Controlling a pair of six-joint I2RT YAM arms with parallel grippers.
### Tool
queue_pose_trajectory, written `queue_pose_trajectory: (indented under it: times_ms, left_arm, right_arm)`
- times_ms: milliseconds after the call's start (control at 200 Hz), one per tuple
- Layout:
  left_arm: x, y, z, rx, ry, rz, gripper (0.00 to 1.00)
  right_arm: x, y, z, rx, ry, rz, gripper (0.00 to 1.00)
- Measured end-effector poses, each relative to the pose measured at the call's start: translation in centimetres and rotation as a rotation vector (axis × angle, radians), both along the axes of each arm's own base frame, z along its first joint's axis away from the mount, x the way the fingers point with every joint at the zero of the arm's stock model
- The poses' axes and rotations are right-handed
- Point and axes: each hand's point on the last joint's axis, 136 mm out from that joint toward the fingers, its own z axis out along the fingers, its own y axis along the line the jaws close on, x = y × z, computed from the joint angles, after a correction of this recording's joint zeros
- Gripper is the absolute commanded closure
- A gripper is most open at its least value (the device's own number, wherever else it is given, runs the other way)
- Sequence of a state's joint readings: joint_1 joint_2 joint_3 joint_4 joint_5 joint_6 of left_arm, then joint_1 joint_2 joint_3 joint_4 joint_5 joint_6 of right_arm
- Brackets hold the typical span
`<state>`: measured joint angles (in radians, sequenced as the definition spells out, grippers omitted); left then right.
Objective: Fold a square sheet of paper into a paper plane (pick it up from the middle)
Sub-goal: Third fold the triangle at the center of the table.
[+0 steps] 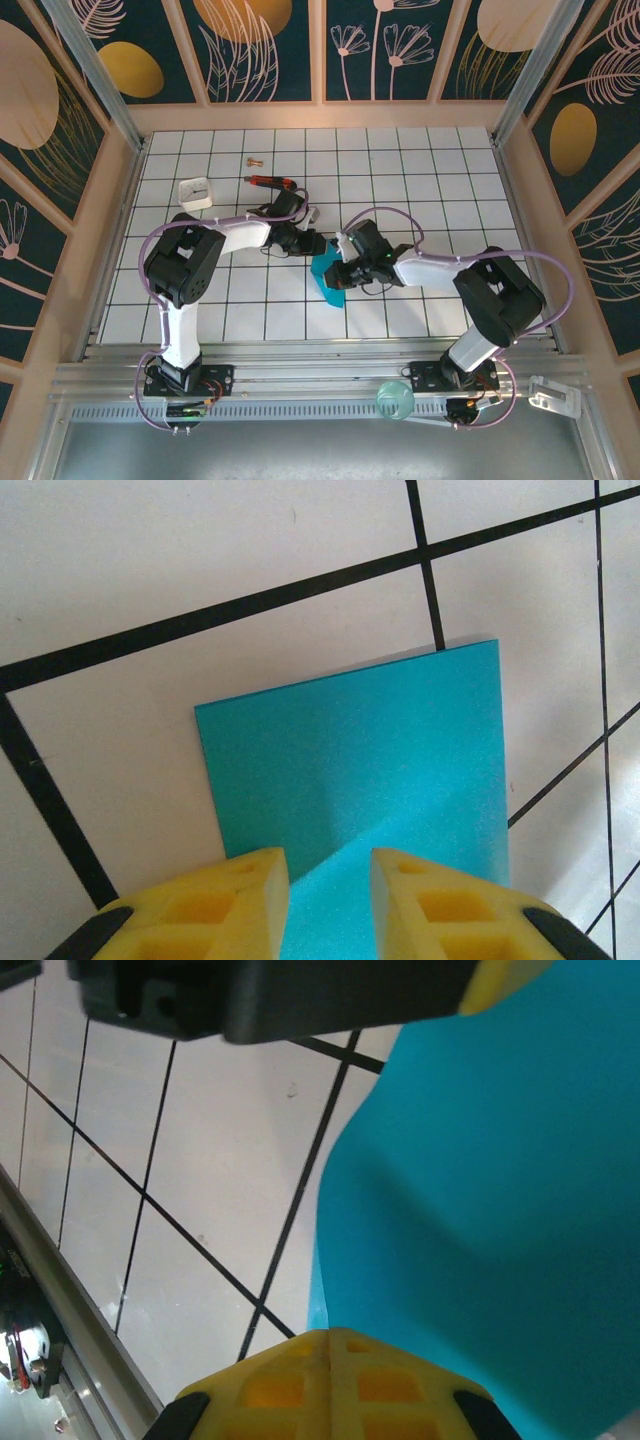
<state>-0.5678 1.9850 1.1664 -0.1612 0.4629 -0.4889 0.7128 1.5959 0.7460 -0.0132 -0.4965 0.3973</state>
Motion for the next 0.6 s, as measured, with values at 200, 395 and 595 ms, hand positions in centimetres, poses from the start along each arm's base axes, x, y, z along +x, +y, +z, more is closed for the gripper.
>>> queue_pose_trajectory:
  times_ms: [200,395,595]
  left_arm:
    - [0.0,0.0,0.0,0.0,0.0,0.0,0.69]
    - [0.0,0.0,0.0,0.0,0.0,0.0,0.68]
    - [0.0,0.0,0.0,0.0,0.0,0.0,0.68]
  right_arm:
    - [0.6,-1.2,-0.8,-0.027,0.013,-0.012,0.96]
    - [1.6,-1.7,-1.4,-0.049,0.019,-0.017,0.96]
    - [2.3,-2.1,-1.7,-0.064,0.017,-0.017,0.96]
